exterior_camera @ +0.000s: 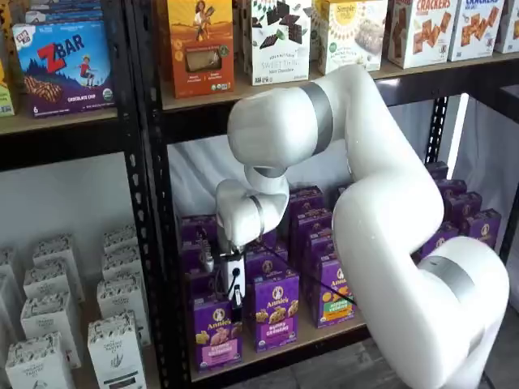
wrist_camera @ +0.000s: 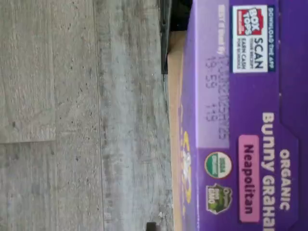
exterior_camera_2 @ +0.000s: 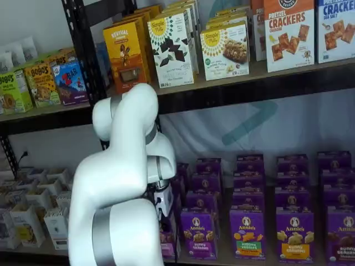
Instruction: Pick up the purple box with a pink patch in the middle, on the bottom shelf, the first box from the left
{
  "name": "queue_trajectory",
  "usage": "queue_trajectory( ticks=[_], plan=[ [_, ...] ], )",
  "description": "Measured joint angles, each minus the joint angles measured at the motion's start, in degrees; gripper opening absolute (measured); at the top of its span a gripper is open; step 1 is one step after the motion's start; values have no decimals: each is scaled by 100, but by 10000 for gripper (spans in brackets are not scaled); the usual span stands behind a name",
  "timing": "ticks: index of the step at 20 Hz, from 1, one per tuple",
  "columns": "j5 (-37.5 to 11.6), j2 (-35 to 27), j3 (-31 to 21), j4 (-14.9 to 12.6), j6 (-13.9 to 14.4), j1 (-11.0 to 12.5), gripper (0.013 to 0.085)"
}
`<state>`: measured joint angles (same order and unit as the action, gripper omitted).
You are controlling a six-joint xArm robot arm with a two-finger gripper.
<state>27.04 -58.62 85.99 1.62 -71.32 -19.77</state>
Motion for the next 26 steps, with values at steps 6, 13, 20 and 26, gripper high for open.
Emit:
queue_trajectory(
  ticks=[6, 13, 20, 26],
  plan=[
    [-48, 5, -28, 0, -3, 3, 610],
    [17, -24, 27, 40, -17, -20, 610],
    [60, -50, 82, 55, -14, -35, 610],
    [142, -82, 157, 30, 31, -55, 490]
  ],
)
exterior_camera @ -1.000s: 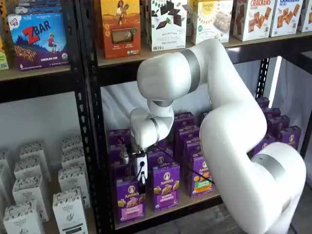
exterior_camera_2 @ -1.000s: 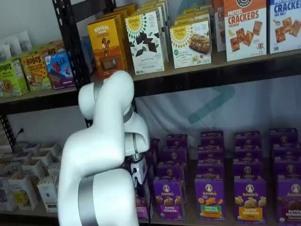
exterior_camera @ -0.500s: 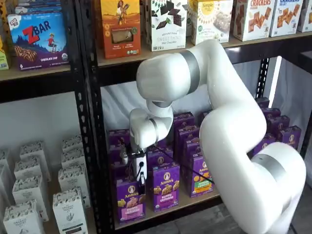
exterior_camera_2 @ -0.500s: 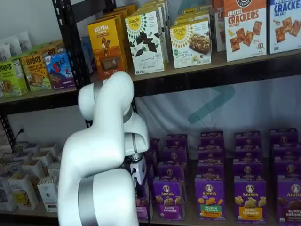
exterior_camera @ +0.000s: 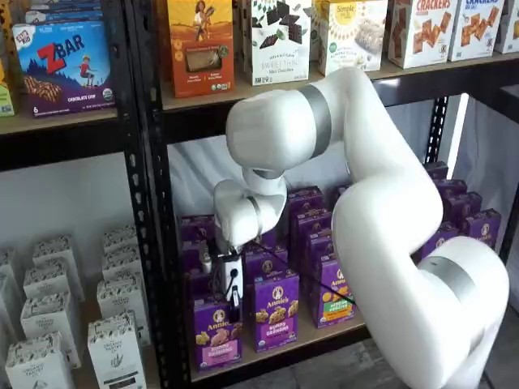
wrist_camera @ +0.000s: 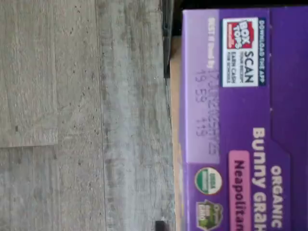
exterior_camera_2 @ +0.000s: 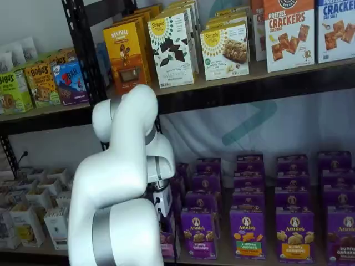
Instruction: Pick up the purple box with a pink patch in the middle, on the bottom shelf, the first box from the left
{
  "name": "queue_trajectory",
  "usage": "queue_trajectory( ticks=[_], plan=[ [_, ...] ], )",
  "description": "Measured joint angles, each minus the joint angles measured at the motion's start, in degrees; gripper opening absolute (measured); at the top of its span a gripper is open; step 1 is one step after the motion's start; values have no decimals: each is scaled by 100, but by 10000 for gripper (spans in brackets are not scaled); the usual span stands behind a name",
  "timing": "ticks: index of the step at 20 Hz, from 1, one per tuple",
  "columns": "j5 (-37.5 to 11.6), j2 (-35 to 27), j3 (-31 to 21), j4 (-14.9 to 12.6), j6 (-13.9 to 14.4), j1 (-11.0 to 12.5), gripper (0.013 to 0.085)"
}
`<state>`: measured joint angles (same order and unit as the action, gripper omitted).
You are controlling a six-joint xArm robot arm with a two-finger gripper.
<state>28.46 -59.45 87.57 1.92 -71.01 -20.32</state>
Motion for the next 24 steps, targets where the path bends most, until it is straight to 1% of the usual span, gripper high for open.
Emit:
queue_trajectory(
  ticks=[1, 2, 15, 17, 18, 19, 24],
  plan=[
    [7, -6, 10, -11, 14, -5, 490],
    [19, -15, 24, -26, 35, -12, 450],
    [58, -114, 159, -118, 159, -54, 450],
    [73, -125, 180, -117, 158, -54, 370],
    [82, -129, 190, -115, 158, -54, 370],
    [91, -133, 199, -111, 154, -54, 330],
    [122, -125, 214, -116, 152, -48, 330]
  ],
)
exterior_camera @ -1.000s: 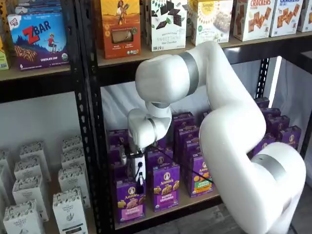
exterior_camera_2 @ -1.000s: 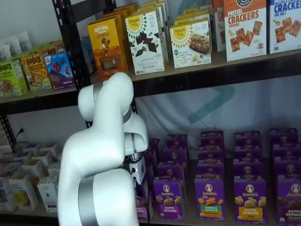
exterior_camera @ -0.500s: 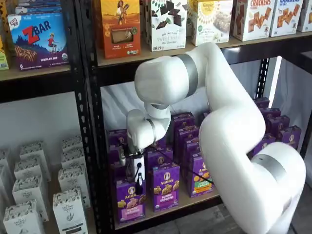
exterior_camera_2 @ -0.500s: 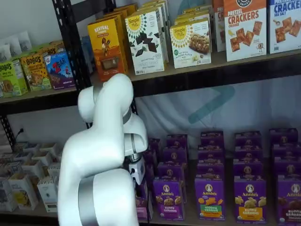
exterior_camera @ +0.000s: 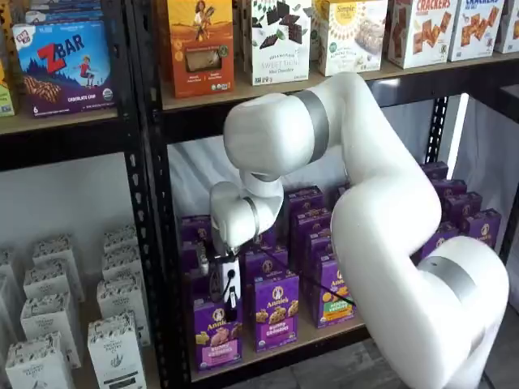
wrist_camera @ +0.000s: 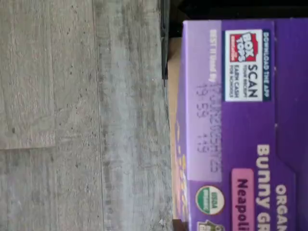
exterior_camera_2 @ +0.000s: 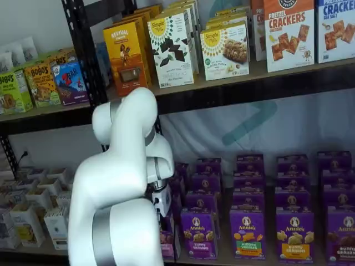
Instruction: Pick up the purple box with a pink patch in the middle, on the bottom shelf, the first box from the left
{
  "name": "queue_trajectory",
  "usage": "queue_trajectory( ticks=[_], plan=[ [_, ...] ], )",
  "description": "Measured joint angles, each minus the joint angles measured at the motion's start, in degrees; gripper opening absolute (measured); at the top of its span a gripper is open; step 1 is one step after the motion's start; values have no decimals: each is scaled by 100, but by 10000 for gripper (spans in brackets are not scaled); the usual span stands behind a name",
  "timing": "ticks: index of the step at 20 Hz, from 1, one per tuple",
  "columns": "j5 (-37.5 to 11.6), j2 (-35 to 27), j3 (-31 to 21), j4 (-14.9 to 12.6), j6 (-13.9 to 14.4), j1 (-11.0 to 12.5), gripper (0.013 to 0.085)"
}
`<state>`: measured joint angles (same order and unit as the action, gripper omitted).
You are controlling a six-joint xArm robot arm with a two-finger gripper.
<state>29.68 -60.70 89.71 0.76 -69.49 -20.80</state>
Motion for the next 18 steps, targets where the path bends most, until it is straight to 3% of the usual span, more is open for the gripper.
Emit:
queue_trajectory(
  ticks=[10, 18],
  plan=[
    [-317, 504, -738, -257, 220, 6, 330],
    [-479, 1209, -1634, -229, 222, -24, 330]
  ],
)
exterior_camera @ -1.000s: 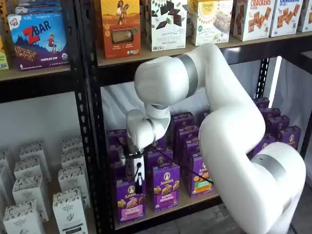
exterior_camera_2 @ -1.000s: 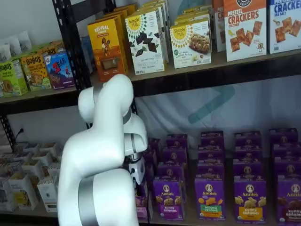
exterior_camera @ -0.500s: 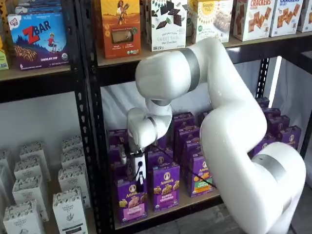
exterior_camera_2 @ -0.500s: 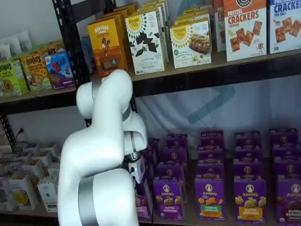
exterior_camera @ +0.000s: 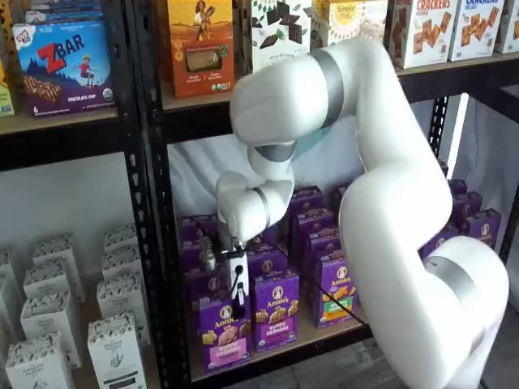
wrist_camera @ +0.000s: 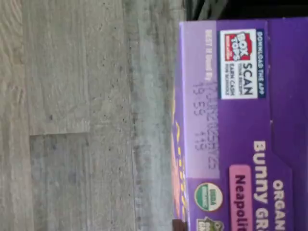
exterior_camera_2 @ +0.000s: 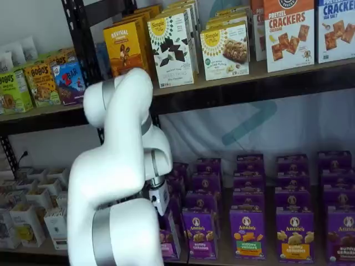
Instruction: Pick up the purple box with a pink patch in the middle, on the bottom shelf, the first box from the left
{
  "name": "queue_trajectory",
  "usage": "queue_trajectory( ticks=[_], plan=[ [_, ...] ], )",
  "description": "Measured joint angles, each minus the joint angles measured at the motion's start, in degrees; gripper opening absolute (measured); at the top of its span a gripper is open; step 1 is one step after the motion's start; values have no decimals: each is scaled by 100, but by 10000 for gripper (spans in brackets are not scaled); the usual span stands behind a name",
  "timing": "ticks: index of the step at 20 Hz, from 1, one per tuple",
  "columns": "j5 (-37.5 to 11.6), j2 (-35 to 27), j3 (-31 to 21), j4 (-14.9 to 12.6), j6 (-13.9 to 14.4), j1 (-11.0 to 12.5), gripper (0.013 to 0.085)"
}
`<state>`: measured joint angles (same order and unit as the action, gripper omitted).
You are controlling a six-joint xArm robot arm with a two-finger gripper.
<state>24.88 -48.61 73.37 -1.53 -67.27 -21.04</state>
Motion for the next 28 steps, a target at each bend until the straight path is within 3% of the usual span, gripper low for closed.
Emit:
queue_trajectory(
  ticks=[9, 15, 28],
  plan=[
    [-204, 916, -1002, -359, 217, 115, 330],
    [-86, 1636, -1658, -590, 342, 195, 330],
    [379, 3039, -2740, -389, 24, 326, 330]
  ],
)
